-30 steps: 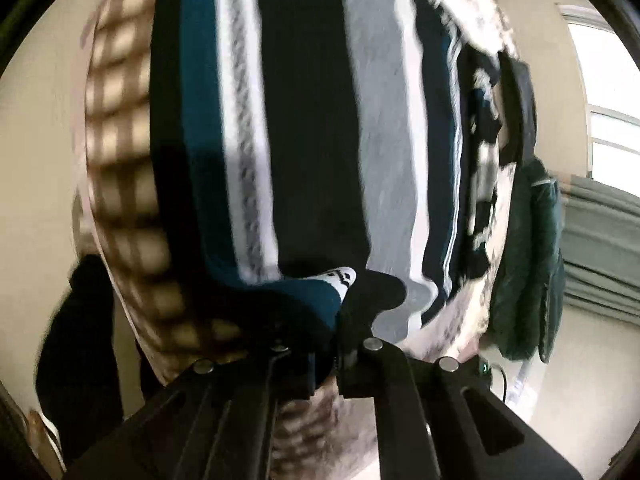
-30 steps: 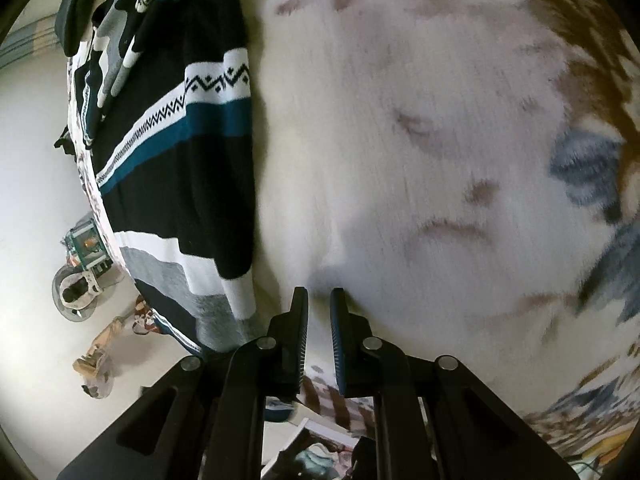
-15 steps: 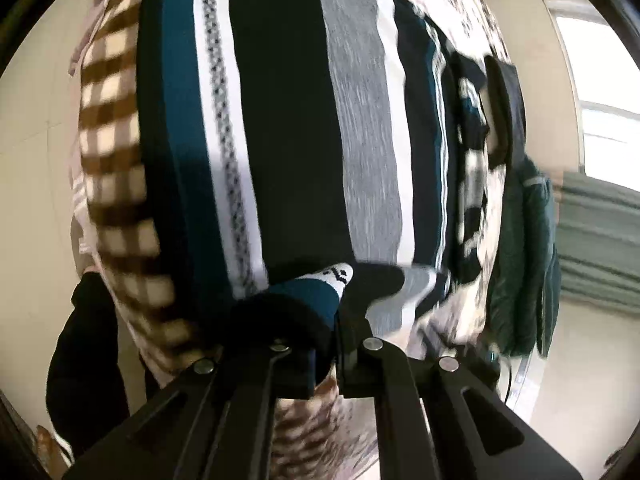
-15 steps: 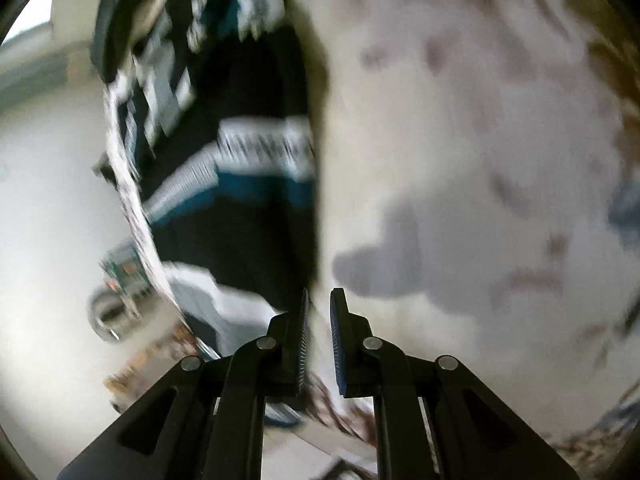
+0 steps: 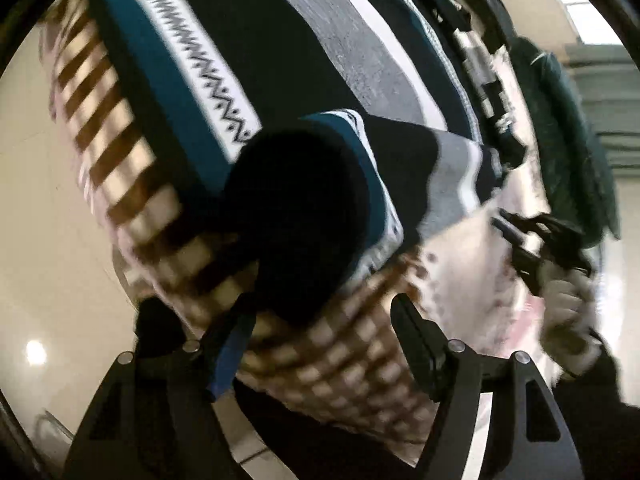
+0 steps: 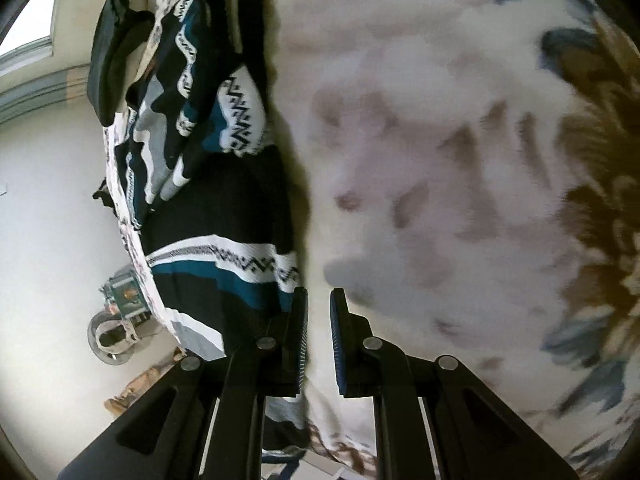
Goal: Fold small clothes
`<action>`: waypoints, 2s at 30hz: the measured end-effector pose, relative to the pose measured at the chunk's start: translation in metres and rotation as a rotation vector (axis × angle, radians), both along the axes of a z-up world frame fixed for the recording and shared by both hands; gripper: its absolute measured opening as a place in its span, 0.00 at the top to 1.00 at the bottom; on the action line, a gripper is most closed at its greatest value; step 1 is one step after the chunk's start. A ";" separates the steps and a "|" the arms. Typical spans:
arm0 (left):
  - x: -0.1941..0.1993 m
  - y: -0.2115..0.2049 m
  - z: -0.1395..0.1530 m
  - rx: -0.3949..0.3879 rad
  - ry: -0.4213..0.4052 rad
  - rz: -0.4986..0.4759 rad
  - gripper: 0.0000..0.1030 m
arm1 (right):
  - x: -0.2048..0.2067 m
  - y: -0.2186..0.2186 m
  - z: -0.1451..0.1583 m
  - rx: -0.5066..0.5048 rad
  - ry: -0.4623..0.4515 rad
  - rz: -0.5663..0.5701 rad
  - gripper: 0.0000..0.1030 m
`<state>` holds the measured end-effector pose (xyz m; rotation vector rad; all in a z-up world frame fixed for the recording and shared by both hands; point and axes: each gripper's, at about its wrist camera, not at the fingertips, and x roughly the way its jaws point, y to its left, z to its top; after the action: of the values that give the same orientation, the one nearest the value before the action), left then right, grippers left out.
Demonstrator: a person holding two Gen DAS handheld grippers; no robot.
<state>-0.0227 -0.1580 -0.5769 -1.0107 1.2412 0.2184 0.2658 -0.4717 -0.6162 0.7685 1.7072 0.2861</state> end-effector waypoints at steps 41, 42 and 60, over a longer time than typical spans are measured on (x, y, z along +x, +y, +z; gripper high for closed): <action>-0.012 -0.064 0.003 -0.228 0.006 -0.078 0.51 | 0.262 -0.038 0.008 -0.061 -0.108 0.049 0.75; -0.015 -0.061 0.005 -0.234 -0.005 -0.065 0.36 | 0.260 -0.040 0.013 -0.047 -0.124 0.060 0.60; 0.018 -0.077 -0.010 -0.111 0.022 -0.061 0.93 | 0.263 -0.035 -0.018 -0.004 -0.121 -0.051 0.89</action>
<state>-0.0048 -0.2348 -0.5867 -1.0665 1.3136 0.1150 0.5283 -0.5063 -0.6346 0.7757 1.5715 0.2885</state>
